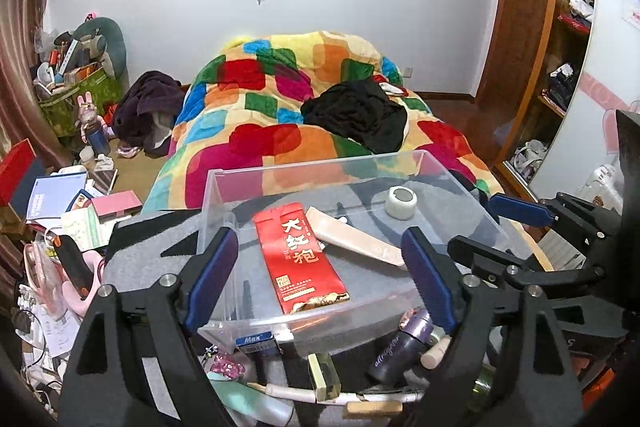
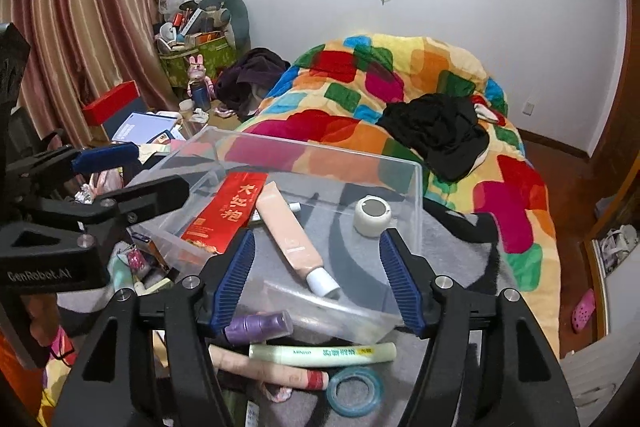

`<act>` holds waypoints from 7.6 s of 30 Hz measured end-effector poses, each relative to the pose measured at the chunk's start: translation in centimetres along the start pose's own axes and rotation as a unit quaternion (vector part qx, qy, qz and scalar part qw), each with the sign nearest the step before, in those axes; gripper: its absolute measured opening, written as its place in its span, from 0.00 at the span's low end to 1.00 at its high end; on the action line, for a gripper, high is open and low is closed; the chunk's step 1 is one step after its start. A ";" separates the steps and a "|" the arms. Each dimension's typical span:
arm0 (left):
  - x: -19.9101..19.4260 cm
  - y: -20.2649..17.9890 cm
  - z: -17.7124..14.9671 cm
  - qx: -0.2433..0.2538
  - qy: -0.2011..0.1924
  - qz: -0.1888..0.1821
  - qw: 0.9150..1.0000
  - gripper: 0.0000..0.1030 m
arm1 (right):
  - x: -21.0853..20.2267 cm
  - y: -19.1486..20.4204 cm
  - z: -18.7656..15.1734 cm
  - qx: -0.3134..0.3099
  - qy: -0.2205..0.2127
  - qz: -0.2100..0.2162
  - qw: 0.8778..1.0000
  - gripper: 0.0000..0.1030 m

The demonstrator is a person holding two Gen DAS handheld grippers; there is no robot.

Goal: Organize objects
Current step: 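Lower the red box and white tape roll into the clear box, releasing both, then grasp the blue tape ring with the right tool while the left tool grasps the blue Max card pack, then carry the tape ring and card pack into the clear box and release both, then grasp the small green-yellow block with the left tool while the right tool grasps the green glass bottle, then lower the block and green bottle into the clear box and open both tools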

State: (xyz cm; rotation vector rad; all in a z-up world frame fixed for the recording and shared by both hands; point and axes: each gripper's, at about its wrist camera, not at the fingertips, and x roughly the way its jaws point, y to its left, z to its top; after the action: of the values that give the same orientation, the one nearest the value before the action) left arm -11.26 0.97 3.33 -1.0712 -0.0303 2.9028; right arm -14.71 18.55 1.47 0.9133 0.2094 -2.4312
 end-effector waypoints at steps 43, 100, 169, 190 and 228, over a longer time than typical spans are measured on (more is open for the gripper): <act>3.7 5.0 -8.4 -0.089 0.084 0.036 0.992 0.54 | 0.8 -4.2 -10.1 0.075 0.076 0.022 0.994 0.35; 4.2 3.7 -1.4 -0.064 0.046 -0.016 0.997 0.24 | 4.8 -0.4 0.4 0.019 0.042 -0.012 0.999 0.35; 0.7 1.7 -9.3 -0.045 0.071 -0.040 0.996 0.15 | -5.3 4.0 -8.6 -0.013 0.021 0.108 0.994 0.37; -2.1 2.8 -2.5 -0.066 -0.012 -0.053 0.996 0.15 | -2.5 0.9 0.1 0.034 -0.045 0.046 0.997 0.37; 0.2 4.9 -3.5 -0.053 0.027 -0.023 0.998 0.58 | 1.5 -0.2 -0.4 0.042 0.026 0.042 0.998 0.47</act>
State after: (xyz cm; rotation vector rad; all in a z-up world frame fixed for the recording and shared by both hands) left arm -9.31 -3.90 0.39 -1.1470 -0.2064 2.8595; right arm -15.57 18.25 0.19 1.0023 0.0846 -2.3555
